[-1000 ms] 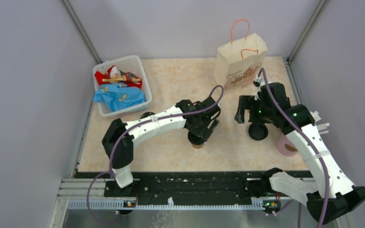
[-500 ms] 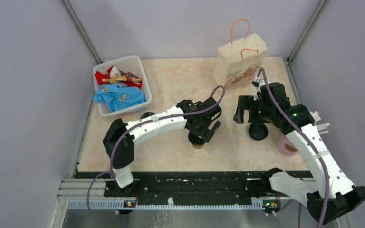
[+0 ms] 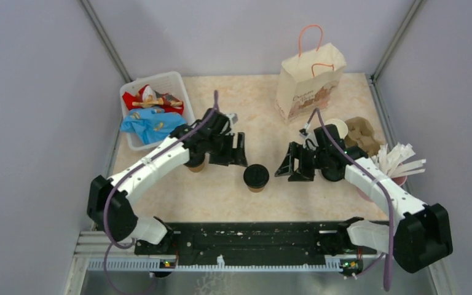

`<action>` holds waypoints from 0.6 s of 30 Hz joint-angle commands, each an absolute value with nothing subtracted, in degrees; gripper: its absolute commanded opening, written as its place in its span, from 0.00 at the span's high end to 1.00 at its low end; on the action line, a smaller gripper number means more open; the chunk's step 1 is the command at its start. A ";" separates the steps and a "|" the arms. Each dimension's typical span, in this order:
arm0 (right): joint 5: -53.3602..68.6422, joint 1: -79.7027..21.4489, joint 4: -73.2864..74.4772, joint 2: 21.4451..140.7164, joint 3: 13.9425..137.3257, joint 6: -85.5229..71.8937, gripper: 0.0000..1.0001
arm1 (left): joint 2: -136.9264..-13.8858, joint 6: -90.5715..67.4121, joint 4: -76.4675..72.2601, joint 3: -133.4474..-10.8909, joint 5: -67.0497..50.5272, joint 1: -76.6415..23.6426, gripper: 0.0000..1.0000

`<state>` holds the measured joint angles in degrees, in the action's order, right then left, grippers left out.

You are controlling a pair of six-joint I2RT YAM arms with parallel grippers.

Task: Pack the takeout coffee

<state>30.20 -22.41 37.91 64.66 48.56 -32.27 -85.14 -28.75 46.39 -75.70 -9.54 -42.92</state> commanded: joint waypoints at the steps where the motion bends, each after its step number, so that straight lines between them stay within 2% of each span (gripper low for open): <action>1: 43.61 -23.48 18.28 66.52 42.70 -42.52 0.35 | -78.09 -37.60 30.73 -62.94 -27.41 -35.99 0.21; 4: 44.58 -24.06 14.70 69.28 40.40 -42.88 0.42 | -78.70 -38.90 28.14 -60.83 -31.25 -34.46 0.24; 7: 43.69 -24.07 13.60 70.63 39.81 -41.99 0.48 | -81.90 -38.86 27.99 -61.07 -34.05 -33.76 0.31; 18: 44.33 -24.08 6.66 76.06 37.35 -43.40 0.67 | -86.53 -37.68 29.59 -62.30 -32.27 -33.40 0.46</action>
<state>43.22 -23.62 11.86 74.87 37.78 -42.98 -85.17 -38.39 30.57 -60.97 -31.09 -33.65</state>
